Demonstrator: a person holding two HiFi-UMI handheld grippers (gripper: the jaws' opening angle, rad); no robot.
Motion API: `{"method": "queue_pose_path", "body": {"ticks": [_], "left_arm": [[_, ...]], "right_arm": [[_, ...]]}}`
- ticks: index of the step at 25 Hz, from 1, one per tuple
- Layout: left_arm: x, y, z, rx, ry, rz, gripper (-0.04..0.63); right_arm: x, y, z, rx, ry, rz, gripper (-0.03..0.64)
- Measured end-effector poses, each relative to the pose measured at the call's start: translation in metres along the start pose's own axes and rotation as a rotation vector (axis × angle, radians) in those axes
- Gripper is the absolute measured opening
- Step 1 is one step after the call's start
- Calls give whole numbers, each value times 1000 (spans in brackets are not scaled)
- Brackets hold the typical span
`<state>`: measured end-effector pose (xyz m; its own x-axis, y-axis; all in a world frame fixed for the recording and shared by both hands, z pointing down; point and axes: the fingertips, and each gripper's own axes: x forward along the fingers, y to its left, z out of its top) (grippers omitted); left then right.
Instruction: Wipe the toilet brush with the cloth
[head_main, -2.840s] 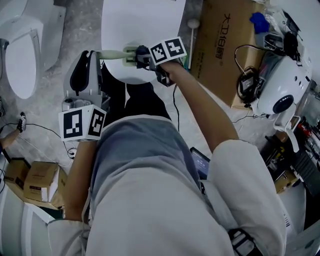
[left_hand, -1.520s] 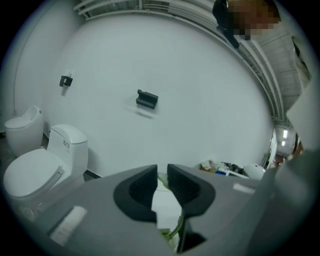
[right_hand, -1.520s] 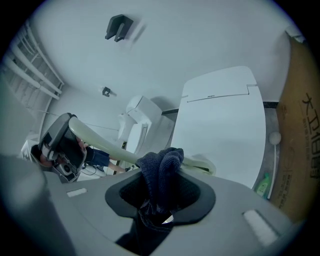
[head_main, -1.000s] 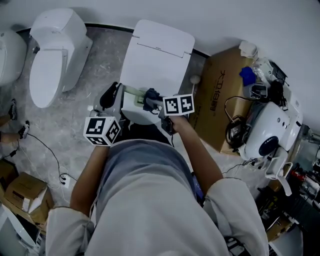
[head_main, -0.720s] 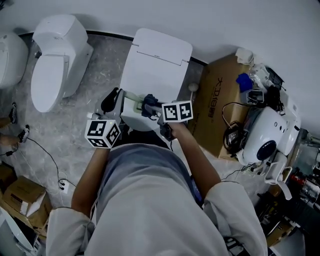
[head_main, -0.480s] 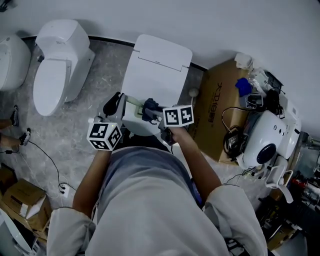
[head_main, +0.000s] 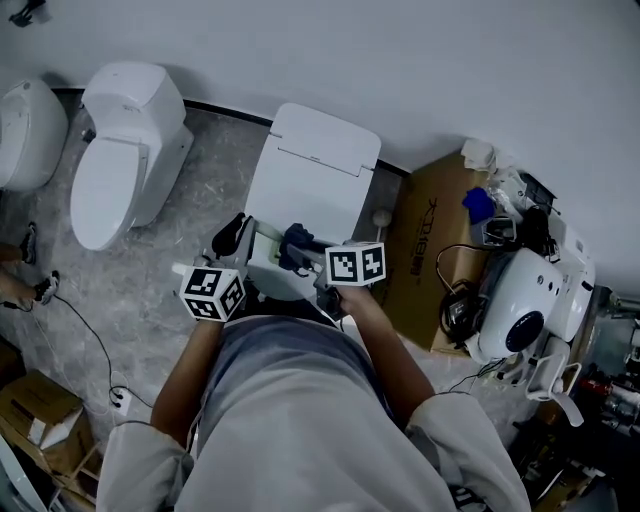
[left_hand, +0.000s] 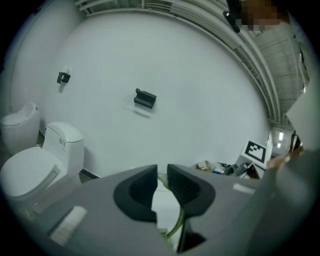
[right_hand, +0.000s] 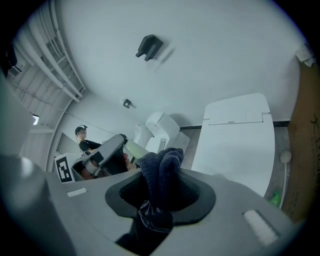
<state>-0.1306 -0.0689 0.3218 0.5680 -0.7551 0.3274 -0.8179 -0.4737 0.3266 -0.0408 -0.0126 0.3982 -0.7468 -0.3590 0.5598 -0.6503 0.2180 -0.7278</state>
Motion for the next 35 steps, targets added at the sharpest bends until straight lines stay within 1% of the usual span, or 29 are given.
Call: {"method": "queue_pose_path", "body": {"ticks": [6,9,14,18,22,27,35], "left_arm": [[-2,1,2,-6,8,-4,0],[-3,2,2,-8,13,-8,0],[-2,4,3,-8,14,-9,0],[-3,5,2,-17,20,-3,0],[-2,6,2,-20,30,-2,0],[-2,0,2,-37,37,-24,0],[-3,-7,5,-52,49,-78,0]], "right_arm": [[-5,25,15,-17,-34,35,117],[-7,37,22,-18,-56,66,117],[-6,46,33,-36,-77,86,117],[-7,62,43,0,-124,162,117],[-6,67,48,-5,-143,185,117],[-11,78,58,7,-183,244,117],[-22,79,68,35,-259,282,117]]}}
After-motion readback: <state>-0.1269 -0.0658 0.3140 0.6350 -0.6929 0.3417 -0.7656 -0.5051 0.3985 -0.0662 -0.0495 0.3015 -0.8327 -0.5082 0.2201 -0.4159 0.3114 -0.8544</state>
